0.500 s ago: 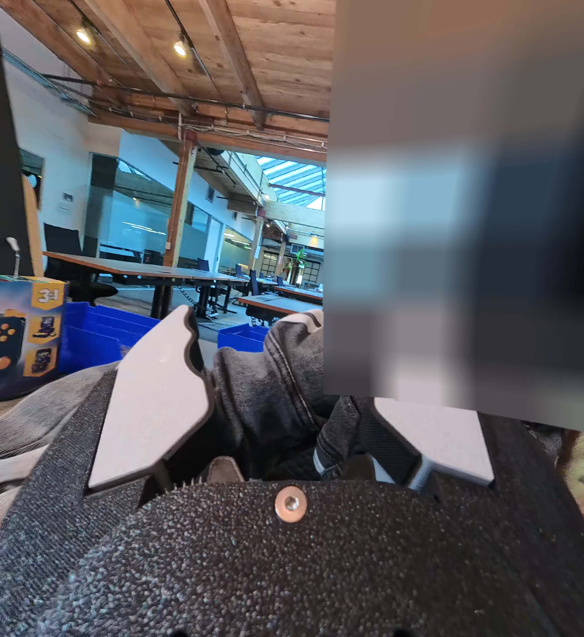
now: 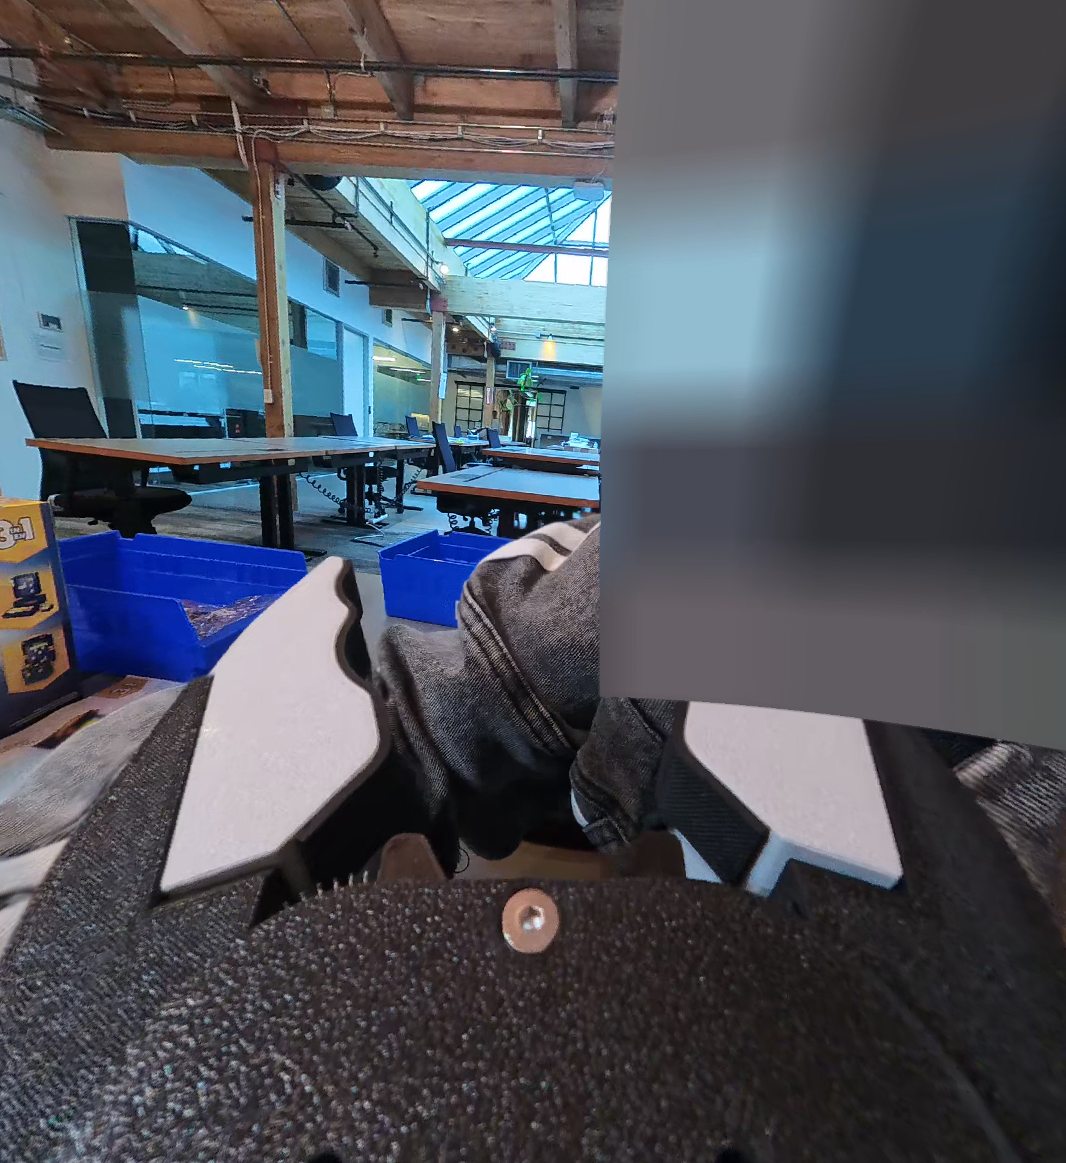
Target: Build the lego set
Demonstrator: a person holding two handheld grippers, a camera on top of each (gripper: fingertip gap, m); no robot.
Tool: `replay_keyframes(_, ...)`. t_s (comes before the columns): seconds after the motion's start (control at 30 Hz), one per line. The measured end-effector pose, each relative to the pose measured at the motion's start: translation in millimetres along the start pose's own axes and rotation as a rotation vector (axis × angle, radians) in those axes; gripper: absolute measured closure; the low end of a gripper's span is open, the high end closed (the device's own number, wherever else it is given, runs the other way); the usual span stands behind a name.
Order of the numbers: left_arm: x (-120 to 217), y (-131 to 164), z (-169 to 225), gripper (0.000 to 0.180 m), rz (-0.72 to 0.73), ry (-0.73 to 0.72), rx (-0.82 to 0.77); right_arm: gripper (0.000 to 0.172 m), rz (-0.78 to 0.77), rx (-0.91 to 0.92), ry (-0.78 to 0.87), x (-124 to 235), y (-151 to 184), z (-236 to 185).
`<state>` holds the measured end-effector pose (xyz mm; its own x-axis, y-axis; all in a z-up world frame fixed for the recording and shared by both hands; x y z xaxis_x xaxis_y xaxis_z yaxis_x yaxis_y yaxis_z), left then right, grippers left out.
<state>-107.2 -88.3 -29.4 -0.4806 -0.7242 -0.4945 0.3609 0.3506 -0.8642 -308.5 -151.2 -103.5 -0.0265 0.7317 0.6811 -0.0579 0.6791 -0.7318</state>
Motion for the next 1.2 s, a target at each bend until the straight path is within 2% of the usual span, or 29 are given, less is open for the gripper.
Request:
replay_keyframes(0.13, -4.6, 3.1, 7.0, 0.078, -0.015, 0.056, 0.000, 0.172, 0.377, -0.166, 0.040, 56.3, -4.1, -16.4)
replay_keyframes(0.3, -19.0, 18.0, 16.1, 0.079, -0.080, 0.127, 0.018, 0.172, 0.817, -0.536, -0.047, 110.0, 35.1, -33.8)
replay_keyframes(0.37, -25.7, 25.5, 19.2, 0.079, -0.110, 0.146, 0.027, 0.172, 0.936, -0.671, -0.092, 121.0, 55.1, -41.3)
replay_keyframes(0.43, -31.3, 30.7, 22.4, 0.081, -0.119, 0.164, 0.036, 0.172, 0.988, -0.744, -0.095, 127.5, 71.5, -49.7)
replay_keyframes(0.6, -37.4, 37.0, 22.8, 0.081, -0.126, 0.167, 0.046, 0.172, 0.939, -0.824, -0.068, 132.8, 102.6, -69.1)
replay_keyframes(0.7, -41.1, 40.3, 25.3, 0.081, -0.132, 0.170, 0.050, 0.172, 0.810, -0.842, -0.031, 126.8, 126.1, -79.5)
replay_keyframes(0.73, -42.2, 41.7, 26.7, 0.081, -0.139, 0.173, 0.043, 0.172, 0.752, -0.791, -0.010, 124.0, 132.8, -84.0)
replay_keyframes(0.8, -43.6, 43.5, 28.7, 0.081, -0.151, 0.172, 0.020, 0.168, 0.675, -0.573, 0.071, 122.0, 137.4, -94.6)
replay_keyframes(0.87, -44.4, 44.0, 29.7, 0.082, -0.151, 0.173, 0.000, 0.157, 0.615, -0.331, 0.197, 123.9, 133.3, -104.8)
replay_keyframes(0.93, -44.4, 44.5, 29.0, 0.082, -0.152, 0.176, -0.002, 0.152, 0.599, -0.188, 0.268, 127.1, 124.5, -111.3)
replay_keyframes(1.07, -44.1, 42.2, 28.0, 0.081, -0.153, 0.177, -0.028, 0.152, 0.579, -0.104, 0.291, 136.0, 99.2, -105.3)
replay_keyframes(1.2, -40.6, 32.7, 27.7, 0.080, -0.110, 0.152, -0.138, 0.140, 0.416, 0.011, 0.237, 121.6, 53.3, -72.2)
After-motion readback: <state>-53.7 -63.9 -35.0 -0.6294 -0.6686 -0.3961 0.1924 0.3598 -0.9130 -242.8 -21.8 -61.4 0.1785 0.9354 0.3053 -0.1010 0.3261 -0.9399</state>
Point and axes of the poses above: each gripper's, where its closed fingertips meet, x back along the fingers, y out of its underside, z = x × y across the jaws, the point moved 9 cm from there along x, back along the fingers, and after that the axes turned 13 degrees about z, right-handed, at the moved point
